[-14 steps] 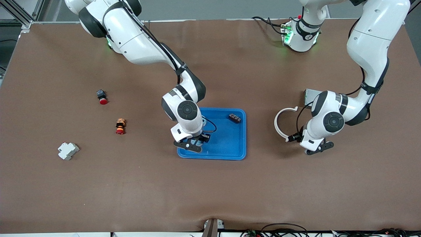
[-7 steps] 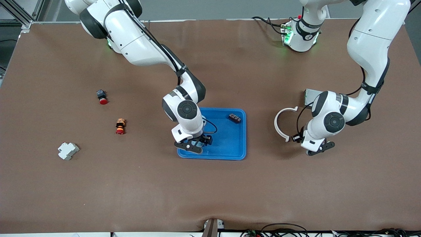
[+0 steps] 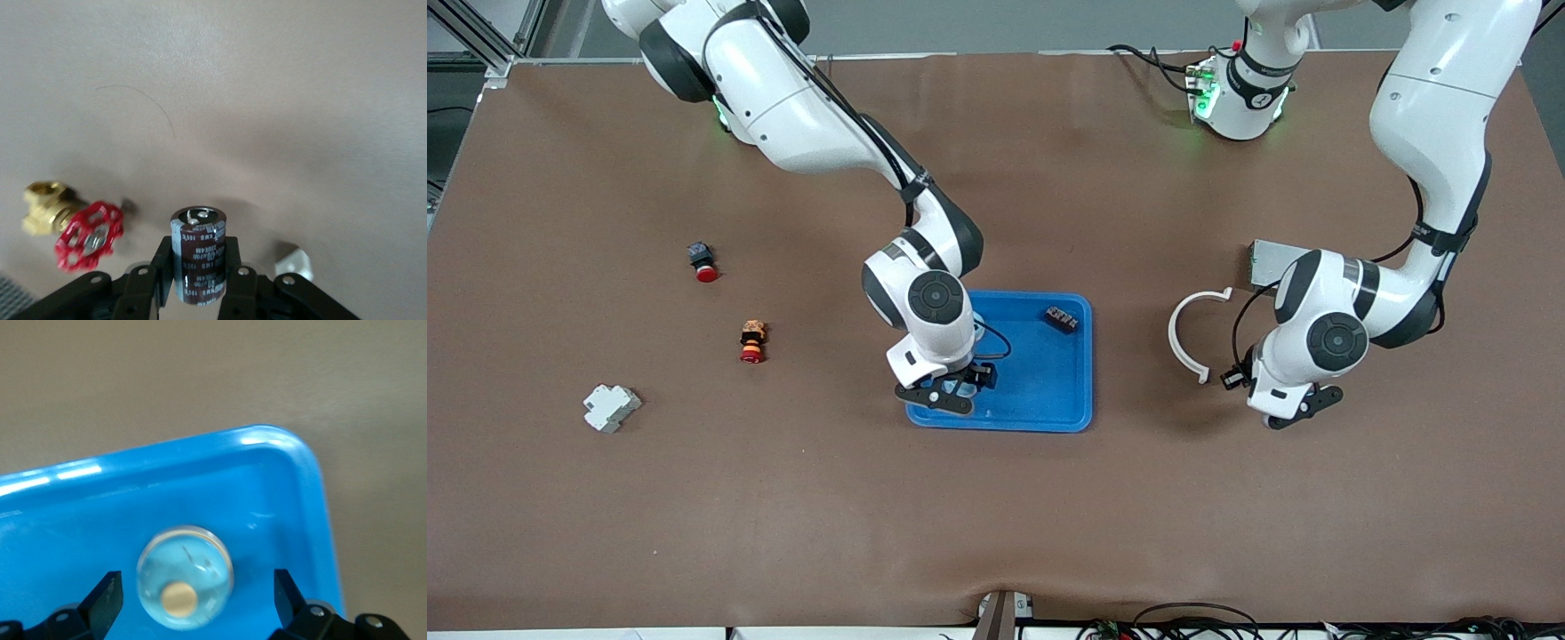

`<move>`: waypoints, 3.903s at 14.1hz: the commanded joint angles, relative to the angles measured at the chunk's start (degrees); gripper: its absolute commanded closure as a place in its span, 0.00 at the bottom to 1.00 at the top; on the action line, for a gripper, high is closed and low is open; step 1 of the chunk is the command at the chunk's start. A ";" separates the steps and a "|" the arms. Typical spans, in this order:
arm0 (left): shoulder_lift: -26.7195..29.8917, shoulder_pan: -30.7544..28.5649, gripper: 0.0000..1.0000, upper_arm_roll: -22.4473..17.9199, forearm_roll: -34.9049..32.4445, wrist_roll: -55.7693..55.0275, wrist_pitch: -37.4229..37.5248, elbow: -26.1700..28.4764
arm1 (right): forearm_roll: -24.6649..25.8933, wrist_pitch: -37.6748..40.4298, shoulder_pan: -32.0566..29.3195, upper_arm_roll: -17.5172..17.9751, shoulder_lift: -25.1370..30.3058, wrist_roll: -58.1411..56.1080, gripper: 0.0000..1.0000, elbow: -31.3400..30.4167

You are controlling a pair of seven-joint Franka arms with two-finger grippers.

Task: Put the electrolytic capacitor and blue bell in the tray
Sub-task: 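Carry the blue button into the tray while the left gripper grasps the capacitor, then withdraw the right gripper to rest while the left gripper carries the capacitor, then lower the second capacitor into the tray and open the left gripper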

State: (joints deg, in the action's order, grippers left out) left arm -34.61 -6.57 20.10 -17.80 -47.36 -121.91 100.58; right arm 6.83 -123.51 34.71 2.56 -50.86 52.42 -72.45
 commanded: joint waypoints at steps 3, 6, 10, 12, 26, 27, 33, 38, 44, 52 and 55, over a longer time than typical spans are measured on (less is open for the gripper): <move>0.51 4.19 1.00 0.11 -0.22 -6.51 10.36 -8.03 | 0.55 5.37 -3.15 0.16 4.53 -8.01 0.00 -0.50; 0.51 8.84 1.00 0.38 3.72 -15.19 13.01 -12.68 | 0.64 7.66 -6.14 0.16 7.95 -15.22 0.00 -0.77; -0.54 14.02 1.00 0.38 7.70 -27.94 12.84 -17.42 | 0.73 14.43 -11.67 0.16 13.05 -21.72 0.00 -1.29; -1.86 16.31 1.00 0.38 8.31 -33.56 11.97 -19.63 | 0.73 14.96 -14.22 0.16 15.51 -24.37 0.00 -2.17; -10.73 26.08 1.00 -0.33 7.96 -48.00 -11.86 -21.48 | 0.02 17.16 -30.92 0.43 21.76 -46.87 0.00 -3.58; -11.26 26.34 1.00 -0.33 7.87 -48.00 -11.86 -21.48 | 0.02 17.16 -31.71 0.34 22.29 -48.01 0.00 -3.58; -13.90 30.02 1.00 -4.80 7.78 -48.00 -11.94 -21.48 | -0.06 18.04 -35.93 0.43 25.71 -52.94 0.00 -3.49; -15.31 30.56 1.00 -5.68 7.70 -48.00 -12.82 -21.48 | -1.37 22.24 -37.61 0.52 30.01 -53.03 0.00 -3.31; -16.10 31.53 1.00 -6.92 7.61 -47.83 -14.05 -21.39 | -3.49 29.37 -40.07 0.43 34.50 -56.11 0.00 -3.58; -16.54 31.53 1.00 -7.18 7.08 -47.91 -14.05 -21.39 | -8.24 28.50 -39.81 0.43 42.67 -55.49 0.00 -11.04; -16.72 31.61 0.97 -7.36 6.99 -47.83 -14.05 -21.39 | -8.24 27.88 -39.63 0.60 45.05 -55.41 0.00 -13.59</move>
State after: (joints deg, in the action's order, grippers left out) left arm -50.52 23.99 13.74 -10.12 -94.69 -135.74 80.65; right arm -0.76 -94.31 -4.38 2.64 -9.27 -2.96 -81.89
